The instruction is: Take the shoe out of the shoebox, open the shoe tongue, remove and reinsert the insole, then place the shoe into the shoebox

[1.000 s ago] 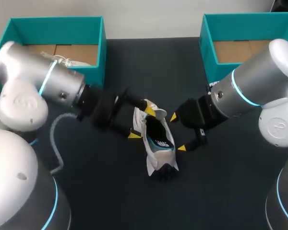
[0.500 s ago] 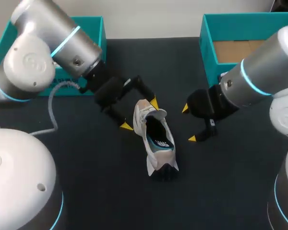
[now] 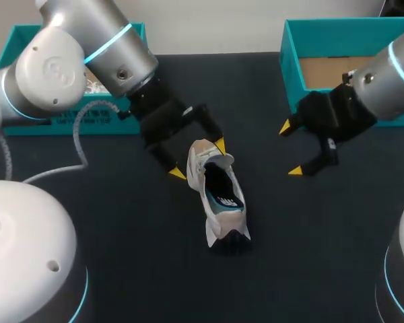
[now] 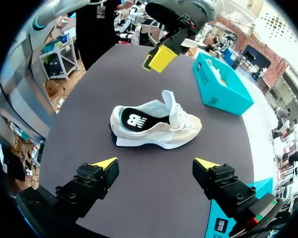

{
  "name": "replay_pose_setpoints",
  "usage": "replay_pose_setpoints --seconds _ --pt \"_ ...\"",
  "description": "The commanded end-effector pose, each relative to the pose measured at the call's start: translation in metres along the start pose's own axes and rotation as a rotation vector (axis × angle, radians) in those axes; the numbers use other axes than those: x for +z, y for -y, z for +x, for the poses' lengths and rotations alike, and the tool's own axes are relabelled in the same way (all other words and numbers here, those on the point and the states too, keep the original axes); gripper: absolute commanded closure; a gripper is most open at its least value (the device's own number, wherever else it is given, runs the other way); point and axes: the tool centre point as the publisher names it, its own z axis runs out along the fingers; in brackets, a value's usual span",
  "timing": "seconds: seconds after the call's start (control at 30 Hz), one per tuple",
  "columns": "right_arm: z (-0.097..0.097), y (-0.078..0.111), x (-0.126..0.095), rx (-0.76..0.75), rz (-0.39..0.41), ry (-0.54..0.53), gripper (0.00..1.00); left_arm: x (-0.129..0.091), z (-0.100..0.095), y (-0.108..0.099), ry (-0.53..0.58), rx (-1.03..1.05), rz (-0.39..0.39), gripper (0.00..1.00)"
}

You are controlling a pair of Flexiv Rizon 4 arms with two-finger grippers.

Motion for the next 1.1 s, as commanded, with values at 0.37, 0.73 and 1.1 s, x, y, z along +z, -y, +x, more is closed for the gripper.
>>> replay_pose_setpoints --seconds 0.37,0.73,1.1 --pt "-0.001 -0.002 -0.067 0.005 0.019 -0.021 0.00 -0.004 0.009 -0.014 -0.258 -0.041 -0.018 0.00" --pt "-0.001 -0.002 -0.067 0.005 0.019 -0.021 0.00 -0.003 0.011 -0.014 -0.552 0.064 -0.186 1.00" --pt "-0.001 -0.002 -0.067 0.005 0.019 -0.021 0.00 -0.004 0.011 -0.013 -0.574 0.082 -0.224 1.00"
